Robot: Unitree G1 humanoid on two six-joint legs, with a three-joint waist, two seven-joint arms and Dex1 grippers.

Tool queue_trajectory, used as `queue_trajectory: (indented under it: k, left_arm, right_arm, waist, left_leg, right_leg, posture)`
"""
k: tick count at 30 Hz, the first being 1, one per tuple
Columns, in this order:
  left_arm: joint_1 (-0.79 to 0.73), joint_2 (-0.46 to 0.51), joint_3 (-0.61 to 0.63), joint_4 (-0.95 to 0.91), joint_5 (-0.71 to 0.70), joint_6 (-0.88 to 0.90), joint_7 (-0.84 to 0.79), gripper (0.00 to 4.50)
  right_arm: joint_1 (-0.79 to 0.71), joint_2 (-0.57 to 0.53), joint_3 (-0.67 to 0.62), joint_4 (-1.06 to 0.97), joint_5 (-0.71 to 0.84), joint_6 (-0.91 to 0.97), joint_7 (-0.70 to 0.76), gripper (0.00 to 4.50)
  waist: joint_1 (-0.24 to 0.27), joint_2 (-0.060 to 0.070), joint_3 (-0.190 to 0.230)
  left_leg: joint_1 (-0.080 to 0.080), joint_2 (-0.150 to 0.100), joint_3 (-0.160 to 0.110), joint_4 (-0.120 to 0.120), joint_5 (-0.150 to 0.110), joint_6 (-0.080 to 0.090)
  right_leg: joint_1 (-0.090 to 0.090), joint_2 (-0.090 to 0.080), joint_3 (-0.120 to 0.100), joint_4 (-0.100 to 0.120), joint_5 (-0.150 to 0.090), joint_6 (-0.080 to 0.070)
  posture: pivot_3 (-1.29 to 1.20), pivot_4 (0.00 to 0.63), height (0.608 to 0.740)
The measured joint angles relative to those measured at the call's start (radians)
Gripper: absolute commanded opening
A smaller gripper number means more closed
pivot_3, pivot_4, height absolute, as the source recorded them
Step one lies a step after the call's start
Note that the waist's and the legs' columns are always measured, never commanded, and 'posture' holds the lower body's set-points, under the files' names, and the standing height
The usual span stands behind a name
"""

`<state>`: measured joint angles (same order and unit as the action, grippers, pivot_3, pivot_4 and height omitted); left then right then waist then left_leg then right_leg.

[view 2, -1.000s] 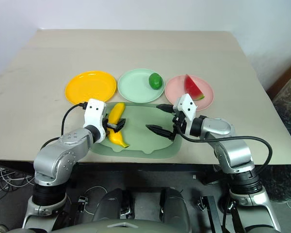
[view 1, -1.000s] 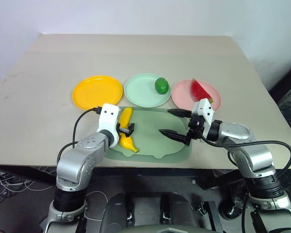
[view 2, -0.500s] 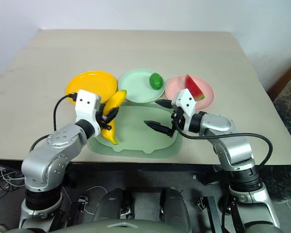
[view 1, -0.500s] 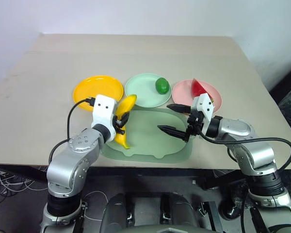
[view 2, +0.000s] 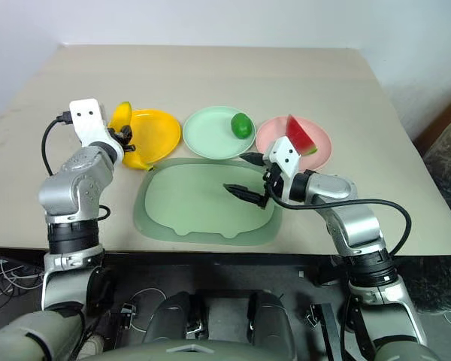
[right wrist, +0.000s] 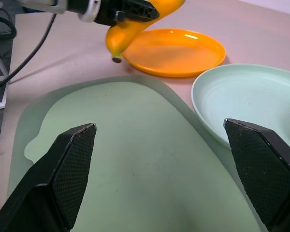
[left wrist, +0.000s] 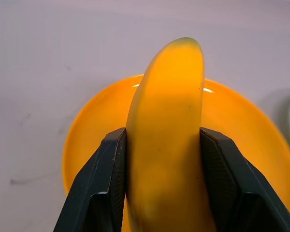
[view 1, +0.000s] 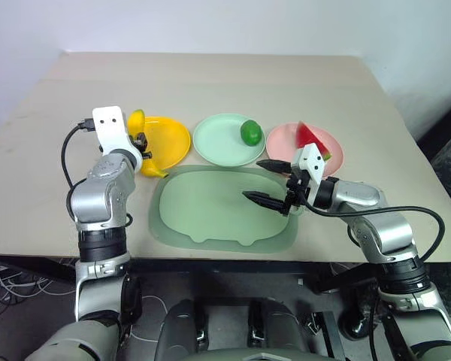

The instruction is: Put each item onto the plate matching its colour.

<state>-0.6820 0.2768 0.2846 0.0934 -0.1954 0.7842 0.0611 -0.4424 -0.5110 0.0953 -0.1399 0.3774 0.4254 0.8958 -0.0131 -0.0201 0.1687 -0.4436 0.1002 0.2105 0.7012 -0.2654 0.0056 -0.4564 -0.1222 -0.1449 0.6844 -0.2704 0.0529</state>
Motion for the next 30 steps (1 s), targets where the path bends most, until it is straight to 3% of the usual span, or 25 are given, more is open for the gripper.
queue_trajectory:
  k: [6,14,17,22,30]
  left_arm:
    - [-0.01,0.021,0.003,0.184,0.017,-0.169,-0.035,1.84]
    - [-0.031,0.012,-0.007,0.255,0.021,-0.237,-0.066,4.48]
    - [-0.016,0.009,-0.024,0.206,0.019,-0.248,-0.088,4.48]
    - [0.161,0.024,-0.099,-0.023,0.007,-0.367,-0.239,4.48]
    - [0.566,0.119,-0.066,-0.39,-0.251,-0.518,-0.651,4.48]
  right_arm:
    - [0.0,0.012,0.009,0.038,-0.031,-0.041,0.001,4.5]
    - [-0.001,0.012,0.009,0.051,-0.046,-0.062,0.011,4.5]
    - [0.0,0.012,0.009,0.051,-0.05,-0.065,0.011,4.5]
    - [0.008,0.018,0.006,0.05,-0.049,-0.069,0.006,4.5]
    - [0.057,0.026,-0.009,0.011,-0.013,-0.06,-0.014,4.5]
  waist:
    - [0.003,0.0,0.0]
    - [-0.001,0.0,0.0]
    - [-0.001,0.0,0.0]
    - [-0.004,0.0,0.0]
    - [-0.005,0.0,0.0]
  left_leg:
    - [0.0,0.0,0.0,0.001,0.0,0.0]
    - [0.0,0.0,0.001,0.001,0.0,0.0]
    - [0.0,0.0,0.001,0.001,0.0,0.0]
    - [0.0,0.0,0.002,0.001,0.0,0.0]
    - [0.0,0.001,0.001,0.001,0.0,-0.001]
  right_leg:
    - [0.0,0.0,0.0,0.0,0.0,0.0]
    - [0.0,0.0,0.0,0.001,0.0,0.0]
    - [0.0,0.0,0.0,0.001,0.0,0.0]
    - [-0.001,0.0,0.001,0.001,0.0,0.0]
    - [-0.002,0.0,0.002,0.002,0.0,0.0]
  posture:
    - [0.0,0.15,0.695]
    - [0.0,0.15,0.695]
    - [0.0,0.15,0.695]
    - [0.0,0.15,0.695]
    - [0.0,0.15,0.695]
